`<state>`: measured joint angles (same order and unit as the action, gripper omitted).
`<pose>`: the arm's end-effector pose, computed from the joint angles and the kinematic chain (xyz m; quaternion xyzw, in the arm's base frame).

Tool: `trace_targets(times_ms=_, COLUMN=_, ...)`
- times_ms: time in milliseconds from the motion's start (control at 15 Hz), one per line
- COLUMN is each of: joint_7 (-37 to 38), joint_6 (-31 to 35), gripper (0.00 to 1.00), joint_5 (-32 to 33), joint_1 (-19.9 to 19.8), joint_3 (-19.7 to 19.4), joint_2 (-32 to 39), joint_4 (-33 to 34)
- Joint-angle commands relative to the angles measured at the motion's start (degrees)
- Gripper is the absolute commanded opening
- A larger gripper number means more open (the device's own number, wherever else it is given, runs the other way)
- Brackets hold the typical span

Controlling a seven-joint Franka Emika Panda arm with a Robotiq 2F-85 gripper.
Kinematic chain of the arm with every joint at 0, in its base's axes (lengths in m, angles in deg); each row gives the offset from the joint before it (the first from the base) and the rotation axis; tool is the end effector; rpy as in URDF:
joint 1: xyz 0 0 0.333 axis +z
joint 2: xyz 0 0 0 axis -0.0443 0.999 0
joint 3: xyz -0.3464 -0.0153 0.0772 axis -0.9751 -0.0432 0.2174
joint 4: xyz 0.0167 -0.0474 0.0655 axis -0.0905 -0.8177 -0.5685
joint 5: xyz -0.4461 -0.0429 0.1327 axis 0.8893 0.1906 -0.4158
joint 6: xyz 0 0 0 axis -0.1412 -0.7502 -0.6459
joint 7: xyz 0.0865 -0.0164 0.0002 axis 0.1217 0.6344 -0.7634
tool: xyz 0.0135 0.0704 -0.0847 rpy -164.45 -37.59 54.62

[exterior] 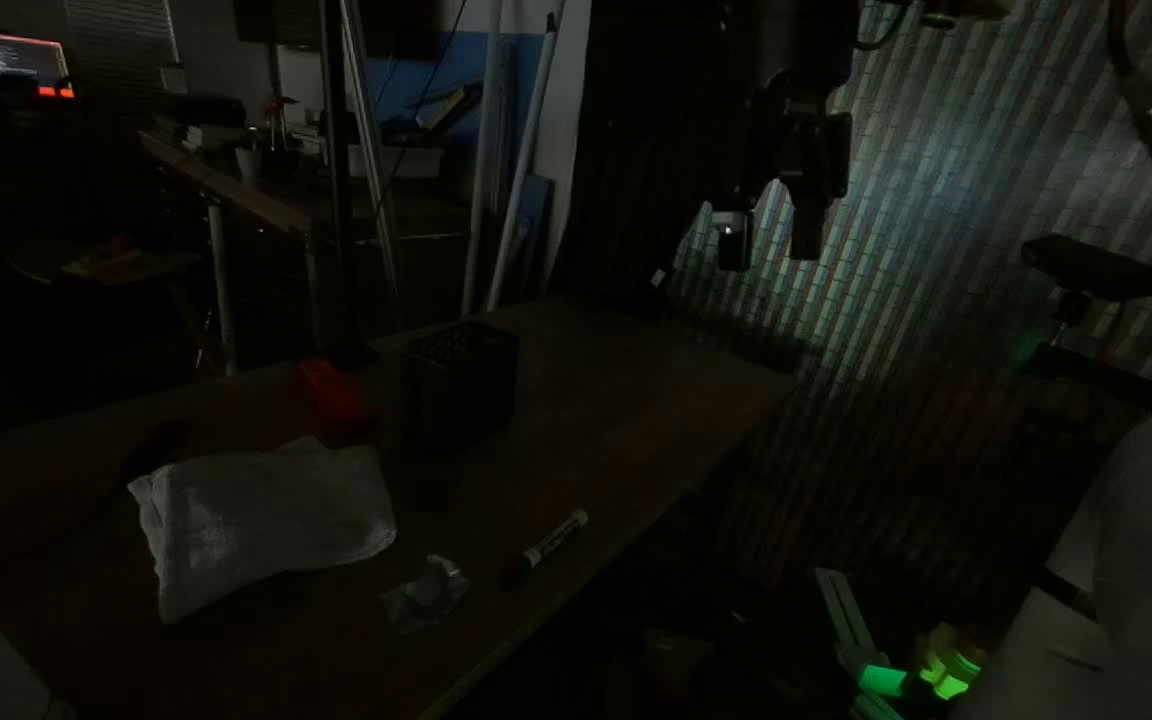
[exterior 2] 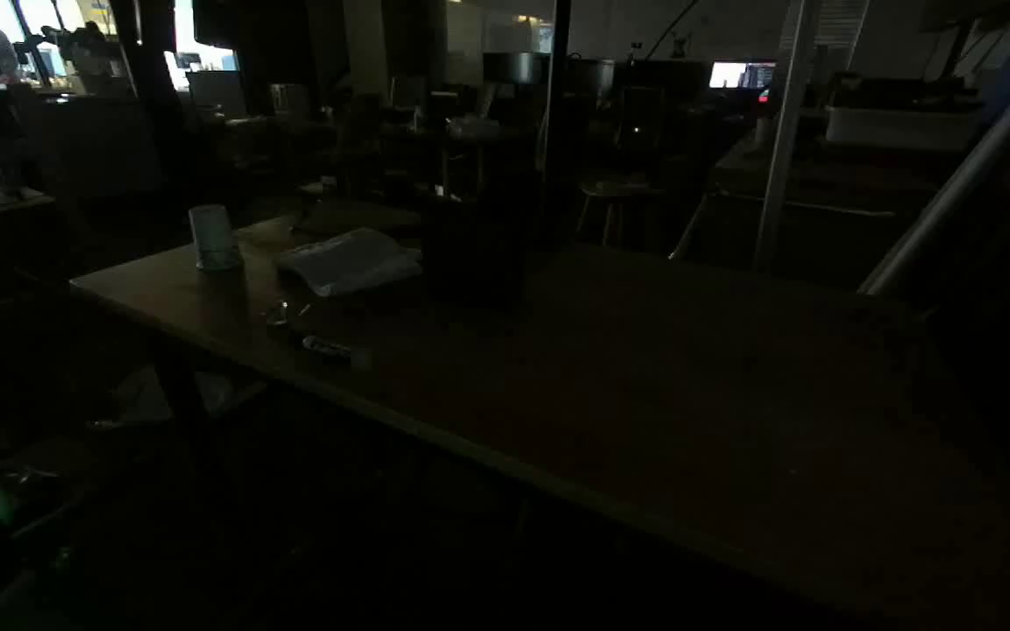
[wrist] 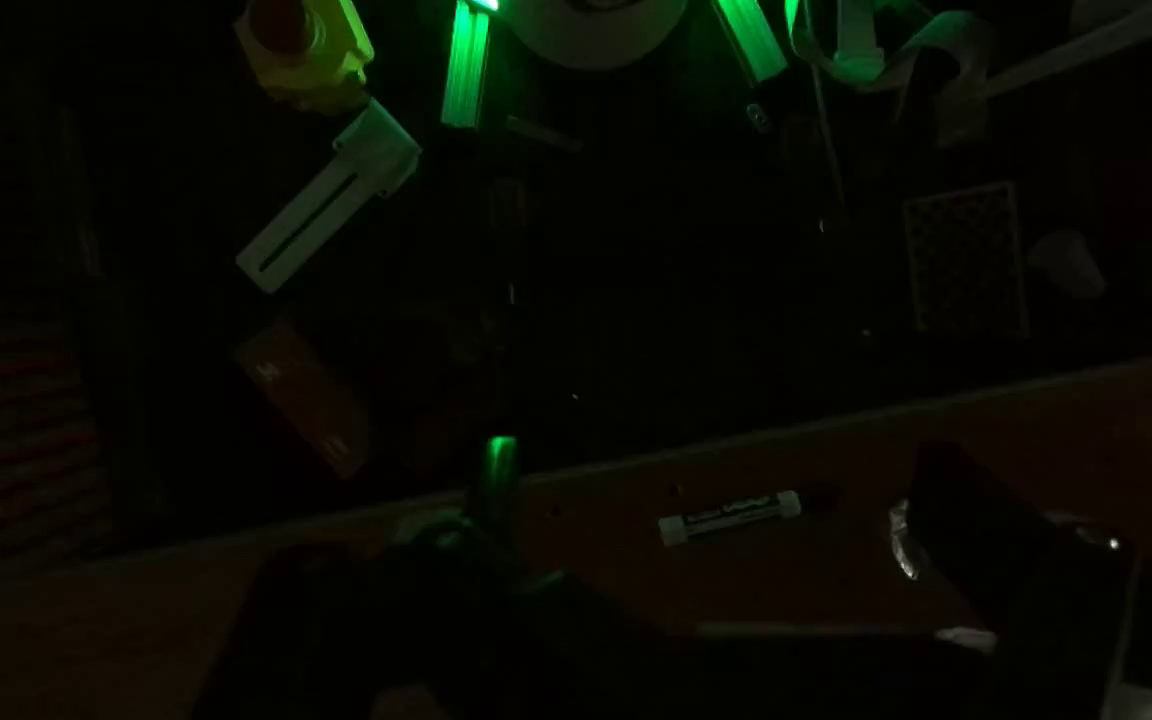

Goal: Put the towel in the box

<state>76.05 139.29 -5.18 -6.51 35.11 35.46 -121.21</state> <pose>0.3507 -0.0310 0.5737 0.9910 -0.0846 -0.1031 0.0101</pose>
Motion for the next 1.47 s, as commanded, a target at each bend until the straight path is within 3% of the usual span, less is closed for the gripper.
trace_targets(times_ms=0, joint_7=0.06, joint_6=-0.10, gripper=1.00, joint_5=0.06, joint_1=0.14, joint_3=-0.11, joint_2=0.04, joint_4=0.38)
trace_targets(times_ms=467, joint_7=-0.07, joint_6=0.03, gripper=1.00, joint_5=0.11, joint_1=0.29, joint_3=0.05, joint_2=0.11, joint_4=1.05)
trace_targets(times_ms=733, joint_7=-2.20, joint_6=2.04, gripper=1.00, joint_5=0.65, joint_1=2.29, joint_3=1.35, joint_2=2.06, joint_4=2.07)
trace_targets(times_ms=1400, joint_7=-12.20, joint_6=24.08, gripper=1.00, joint_5=0.29, joint_1=10.54, joint_3=4.77, joint_2=10.79, joint_4=4.61)
